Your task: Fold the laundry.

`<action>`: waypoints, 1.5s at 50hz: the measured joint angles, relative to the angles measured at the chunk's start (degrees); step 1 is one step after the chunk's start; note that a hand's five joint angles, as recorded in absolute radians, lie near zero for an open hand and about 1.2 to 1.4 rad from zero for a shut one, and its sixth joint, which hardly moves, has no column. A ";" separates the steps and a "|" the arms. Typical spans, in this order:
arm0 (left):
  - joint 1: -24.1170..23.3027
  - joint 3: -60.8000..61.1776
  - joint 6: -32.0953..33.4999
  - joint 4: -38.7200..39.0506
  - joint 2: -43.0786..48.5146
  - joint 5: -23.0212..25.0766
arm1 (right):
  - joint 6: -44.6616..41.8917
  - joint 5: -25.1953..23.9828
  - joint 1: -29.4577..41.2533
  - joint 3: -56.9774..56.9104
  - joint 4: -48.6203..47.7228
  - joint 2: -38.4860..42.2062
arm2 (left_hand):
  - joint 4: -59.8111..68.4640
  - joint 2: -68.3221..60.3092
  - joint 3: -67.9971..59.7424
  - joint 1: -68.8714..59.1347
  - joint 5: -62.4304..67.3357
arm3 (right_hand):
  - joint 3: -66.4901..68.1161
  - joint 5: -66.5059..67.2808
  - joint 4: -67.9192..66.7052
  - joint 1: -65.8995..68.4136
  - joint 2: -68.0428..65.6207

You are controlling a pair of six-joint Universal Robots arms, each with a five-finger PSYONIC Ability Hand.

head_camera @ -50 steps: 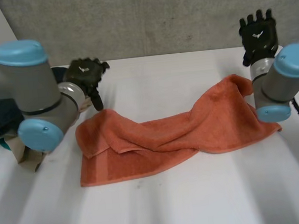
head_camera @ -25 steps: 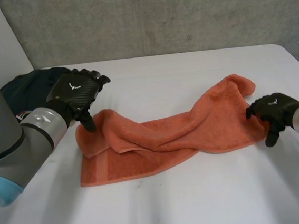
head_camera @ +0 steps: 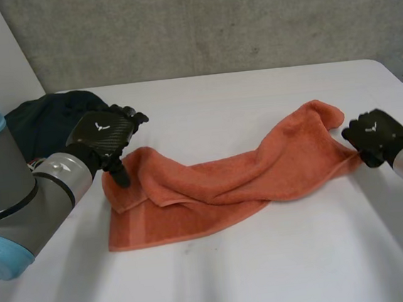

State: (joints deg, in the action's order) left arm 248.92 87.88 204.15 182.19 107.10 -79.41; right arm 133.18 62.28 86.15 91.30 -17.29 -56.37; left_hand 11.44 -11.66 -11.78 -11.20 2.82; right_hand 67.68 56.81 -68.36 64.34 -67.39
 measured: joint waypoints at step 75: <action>-9.41 -25.43 -5.09 -9.90 27.98 -8.22 | 39.23 3.05 11.94 -29.30 26.61 -34.37 | 19.73 -19.88 -20.02 -20.29 18.05 | 0.05 -0.01 -0.15 0.00 0.00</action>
State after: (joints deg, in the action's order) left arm 239.51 62.45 199.07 172.29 135.07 -87.63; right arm 172.40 65.32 98.10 62.01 9.32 -90.74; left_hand 31.16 -31.53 -31.80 -31.50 20.88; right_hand 67.73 56.80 -68.51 64.34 -67.39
